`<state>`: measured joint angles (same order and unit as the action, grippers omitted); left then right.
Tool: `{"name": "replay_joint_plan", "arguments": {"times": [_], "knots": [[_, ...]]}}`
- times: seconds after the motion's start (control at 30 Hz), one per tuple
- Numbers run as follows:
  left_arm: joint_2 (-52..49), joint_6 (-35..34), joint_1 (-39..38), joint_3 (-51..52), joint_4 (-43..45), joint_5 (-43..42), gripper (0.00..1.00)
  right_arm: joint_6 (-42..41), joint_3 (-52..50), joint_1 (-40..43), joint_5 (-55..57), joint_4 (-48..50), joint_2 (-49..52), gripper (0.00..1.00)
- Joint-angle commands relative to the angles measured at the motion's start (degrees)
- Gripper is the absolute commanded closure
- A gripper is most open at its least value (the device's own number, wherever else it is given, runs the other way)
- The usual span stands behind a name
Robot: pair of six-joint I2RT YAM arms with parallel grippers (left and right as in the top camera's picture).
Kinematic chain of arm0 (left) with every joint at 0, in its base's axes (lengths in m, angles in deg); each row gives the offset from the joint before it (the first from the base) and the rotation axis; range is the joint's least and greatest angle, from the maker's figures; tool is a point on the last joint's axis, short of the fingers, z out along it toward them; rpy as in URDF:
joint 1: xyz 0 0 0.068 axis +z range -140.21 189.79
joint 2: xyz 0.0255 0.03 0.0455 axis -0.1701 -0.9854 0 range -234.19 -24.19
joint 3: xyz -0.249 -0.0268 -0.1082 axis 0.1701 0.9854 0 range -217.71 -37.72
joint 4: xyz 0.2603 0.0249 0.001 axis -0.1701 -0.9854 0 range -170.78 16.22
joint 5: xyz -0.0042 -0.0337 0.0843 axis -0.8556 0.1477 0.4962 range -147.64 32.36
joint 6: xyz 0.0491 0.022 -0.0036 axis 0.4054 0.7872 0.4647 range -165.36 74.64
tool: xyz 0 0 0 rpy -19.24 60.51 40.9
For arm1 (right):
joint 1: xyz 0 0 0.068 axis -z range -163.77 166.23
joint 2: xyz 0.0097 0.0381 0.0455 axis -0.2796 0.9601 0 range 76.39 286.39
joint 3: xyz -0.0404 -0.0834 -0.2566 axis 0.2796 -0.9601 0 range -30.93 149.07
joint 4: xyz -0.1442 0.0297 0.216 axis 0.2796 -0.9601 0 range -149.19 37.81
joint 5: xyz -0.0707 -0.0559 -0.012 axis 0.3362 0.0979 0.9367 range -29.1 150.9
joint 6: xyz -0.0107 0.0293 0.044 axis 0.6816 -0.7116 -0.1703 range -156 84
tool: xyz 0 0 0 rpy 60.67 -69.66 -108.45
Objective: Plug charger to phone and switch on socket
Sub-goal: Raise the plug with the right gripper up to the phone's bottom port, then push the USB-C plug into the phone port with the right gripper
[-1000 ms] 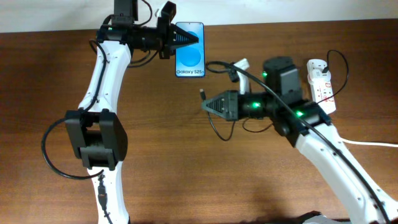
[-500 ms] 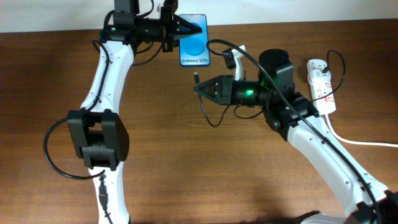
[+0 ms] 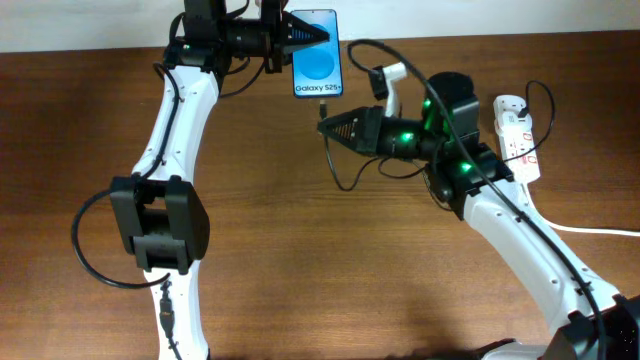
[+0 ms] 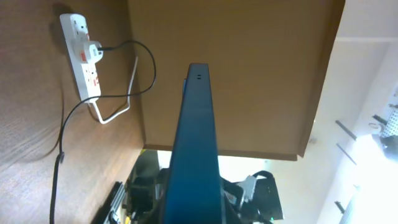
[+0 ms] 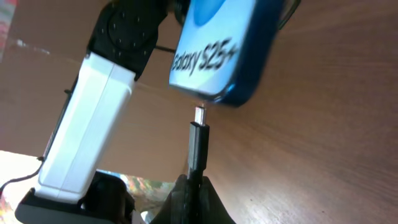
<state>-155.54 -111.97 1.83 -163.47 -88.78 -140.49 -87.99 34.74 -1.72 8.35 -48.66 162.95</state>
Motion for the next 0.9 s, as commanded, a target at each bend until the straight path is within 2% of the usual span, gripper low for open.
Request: {"name": "replay_joint_plan", "arguments": {"times": [0.0, 0.87], "knots": [[2.1, -1.5, 0.2, -0.4, 0.5, -0.2, 1.00, -0.5, 0.1, 0.3, -0.2, 0.7, 0.0, 0.96], [2.1, -1.5, -1.3, -0.4, 3.0, 0.6, 1.00, -1.0, 0.1, 0.3, -0.7, 2.6, 0.0, 0.96]]}}
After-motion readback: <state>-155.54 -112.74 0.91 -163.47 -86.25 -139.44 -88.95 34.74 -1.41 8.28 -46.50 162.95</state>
